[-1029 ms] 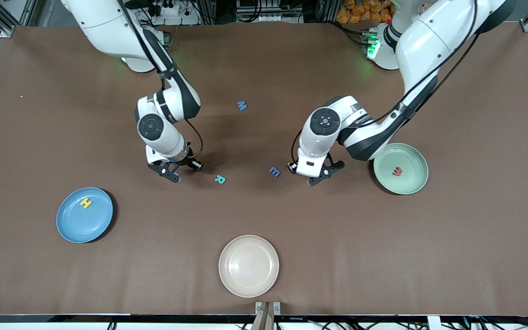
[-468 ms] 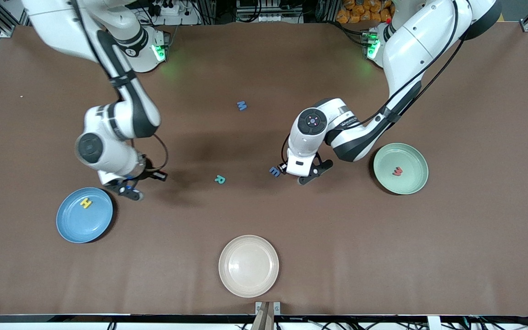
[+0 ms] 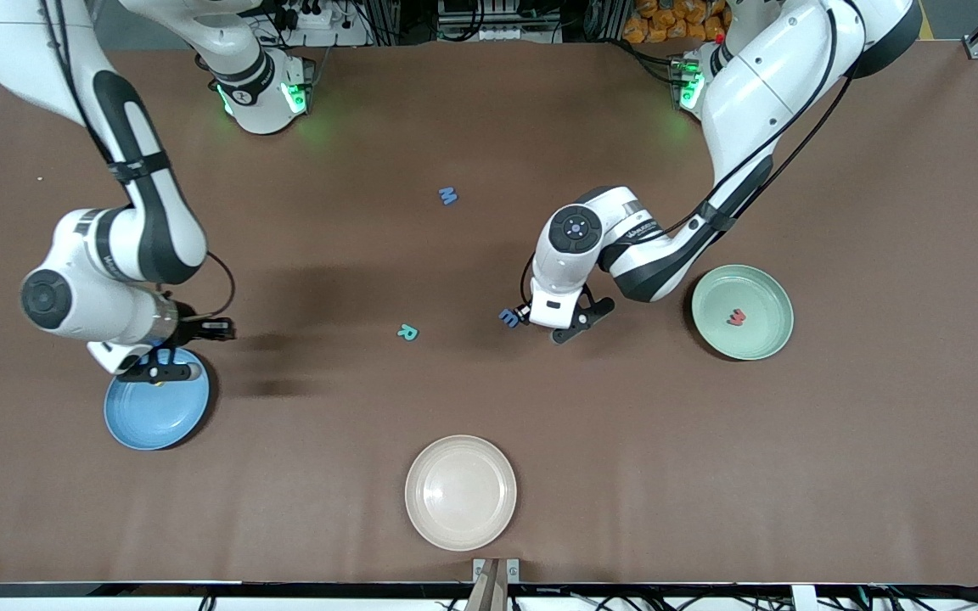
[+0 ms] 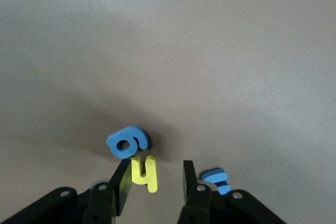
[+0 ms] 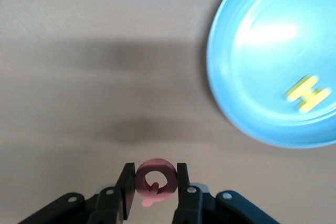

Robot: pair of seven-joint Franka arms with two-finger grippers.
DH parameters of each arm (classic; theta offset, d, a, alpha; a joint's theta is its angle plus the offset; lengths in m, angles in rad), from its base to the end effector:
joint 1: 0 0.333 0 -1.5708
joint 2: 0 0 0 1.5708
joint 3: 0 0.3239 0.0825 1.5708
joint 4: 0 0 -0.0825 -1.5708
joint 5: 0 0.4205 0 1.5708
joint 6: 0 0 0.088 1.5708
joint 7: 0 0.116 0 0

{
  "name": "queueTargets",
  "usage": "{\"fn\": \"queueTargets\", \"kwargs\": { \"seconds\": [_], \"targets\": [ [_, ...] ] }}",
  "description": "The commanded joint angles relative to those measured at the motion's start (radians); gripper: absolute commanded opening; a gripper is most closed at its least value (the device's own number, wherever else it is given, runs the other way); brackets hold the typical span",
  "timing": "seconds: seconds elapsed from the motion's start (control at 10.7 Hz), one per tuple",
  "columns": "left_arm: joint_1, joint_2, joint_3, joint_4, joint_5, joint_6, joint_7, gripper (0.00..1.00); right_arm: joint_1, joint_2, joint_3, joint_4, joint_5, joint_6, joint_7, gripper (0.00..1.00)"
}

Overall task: Sort uppercase to blue plate, lowercase to green plate
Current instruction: 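Drop the Q on the blue plate while the left gripper grasps y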

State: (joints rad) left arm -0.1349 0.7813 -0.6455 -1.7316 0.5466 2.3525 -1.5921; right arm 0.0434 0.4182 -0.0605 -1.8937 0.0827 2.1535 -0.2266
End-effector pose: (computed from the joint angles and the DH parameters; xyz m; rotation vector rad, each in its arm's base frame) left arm 0.5263 -0.4577 0.1741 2.9577 0.8711 -0.0468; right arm 0.6416 -0.0058 0.2445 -3.0636 -0.2484 0.2326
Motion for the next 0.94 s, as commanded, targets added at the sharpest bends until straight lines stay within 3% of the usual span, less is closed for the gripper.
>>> {"fn": "queueTargets", "kwargs": {
  "seconds": [0.0,0.37,0.47,0.56,0.66,0.84],
  "targets": [
    [-0.019,0.007,0.014,-0.008,-0.004,0.008,-0.025,0.47,-0.051,0.042,0.014,0.067,-0.038,-0.023,-0.243,0.0],
    [-0.08,0.018,0.061,-0.013,-0.004,0.008,-0.026,0.47,-0.085,0.097,0.014,0.168,-0.038,-0.012,-0.479,0.02],
    [-0.087,0.018,0.072,-0.013,-0.004,0.008,-0.026,0.47,-0.098,0.122,0.014,0.195,-0.038,-0.011,-0.534,0.36],
    [-0.089,0.018,0.072,-0.013,-0.004,0.008,-0.026,0.47,-0.106,0.131,0.014,0.205,-0.038,0.005,-0.577,0.8],
    [-0.089,0.018,0.072,-0.013,-0.004,0.008,-0.026,0.47,-0.117,0.131,0.016,0.203,-0.035,0.005,-0.585,1.0],
    [-0.089,0.018,0.072,-0.011,-0.004,0.008,-0.025,0.36,-0.109,0.131,0.016,0.199,-0.034,-0.012,-0.574,1.0]
  ]
}}
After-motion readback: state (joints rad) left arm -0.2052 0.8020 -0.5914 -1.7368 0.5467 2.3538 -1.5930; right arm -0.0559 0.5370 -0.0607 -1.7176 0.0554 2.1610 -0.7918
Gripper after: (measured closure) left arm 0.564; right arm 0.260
